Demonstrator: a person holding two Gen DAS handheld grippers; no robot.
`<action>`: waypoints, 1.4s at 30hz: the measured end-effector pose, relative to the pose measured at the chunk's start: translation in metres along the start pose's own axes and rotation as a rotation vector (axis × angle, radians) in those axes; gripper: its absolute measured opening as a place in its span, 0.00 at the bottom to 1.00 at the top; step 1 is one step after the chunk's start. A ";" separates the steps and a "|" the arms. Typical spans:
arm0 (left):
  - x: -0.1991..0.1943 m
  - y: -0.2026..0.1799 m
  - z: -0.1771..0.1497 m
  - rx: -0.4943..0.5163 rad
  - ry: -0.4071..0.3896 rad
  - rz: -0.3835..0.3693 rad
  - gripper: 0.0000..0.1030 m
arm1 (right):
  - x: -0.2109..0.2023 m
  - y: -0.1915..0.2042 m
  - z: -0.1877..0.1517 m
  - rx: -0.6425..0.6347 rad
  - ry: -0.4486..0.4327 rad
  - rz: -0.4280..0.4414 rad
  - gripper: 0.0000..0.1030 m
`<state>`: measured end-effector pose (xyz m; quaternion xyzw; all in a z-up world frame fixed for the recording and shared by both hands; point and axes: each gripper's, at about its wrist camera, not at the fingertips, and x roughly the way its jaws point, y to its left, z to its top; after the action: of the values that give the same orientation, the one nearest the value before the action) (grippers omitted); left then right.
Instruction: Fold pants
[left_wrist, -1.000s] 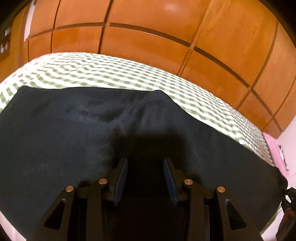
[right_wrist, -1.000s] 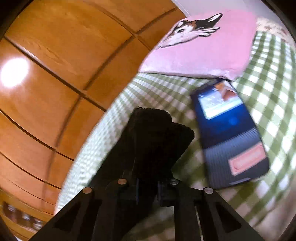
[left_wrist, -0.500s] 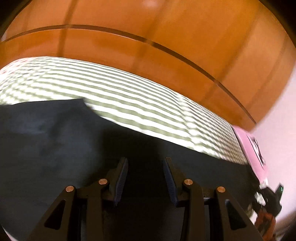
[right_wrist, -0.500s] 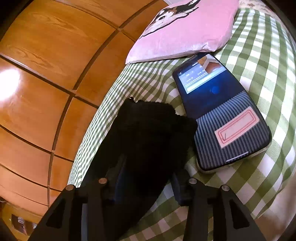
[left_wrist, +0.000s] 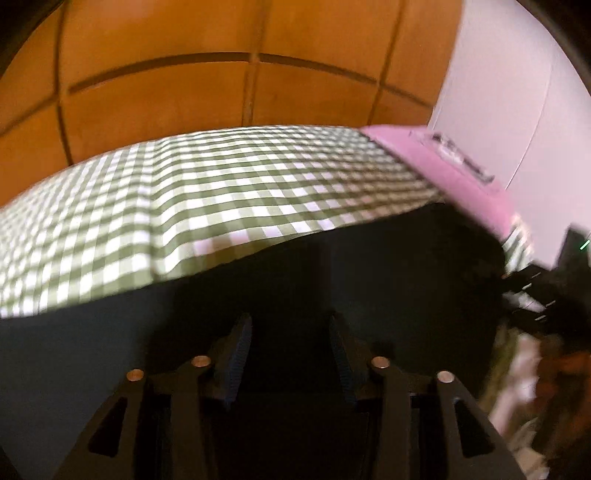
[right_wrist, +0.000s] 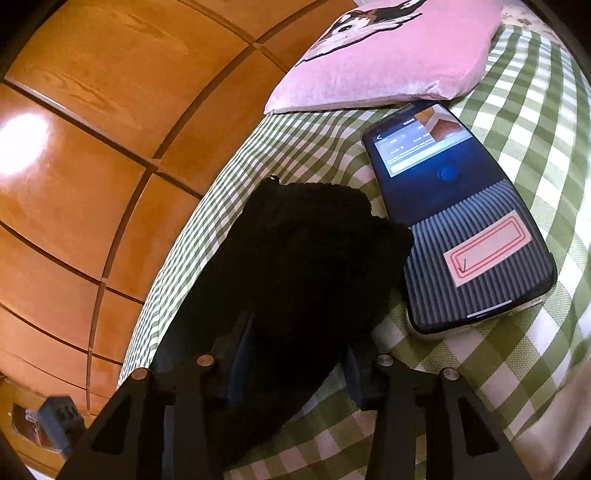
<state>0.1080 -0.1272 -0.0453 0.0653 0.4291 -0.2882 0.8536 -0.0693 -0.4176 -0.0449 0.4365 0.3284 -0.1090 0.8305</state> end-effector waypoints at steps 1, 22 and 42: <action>0.002 -0.005 -0.001 0.032 -0.006 0.024 0.50 | 0.000 0.000 0.000 -0.005 -0.001 -0.002 0.43; -0.078 0.091 -0.056 -0.280 -0.137 0.128 0.50 | -0.002 -0.008 -0.004 0.009 -0.041 0.012 0.25; -0.153 0.217 -0.126 -0.725 -0.272 0.280 0.50 | -0.057 0.103 0.005 -0.198 -0.172 0.105 0.15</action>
<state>0.0680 0.1637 -0.0350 -0.2205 0.3730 -0.0055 0.9012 -0.0622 -0.3664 0.0608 0.3580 0.2421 -0.0694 0.8991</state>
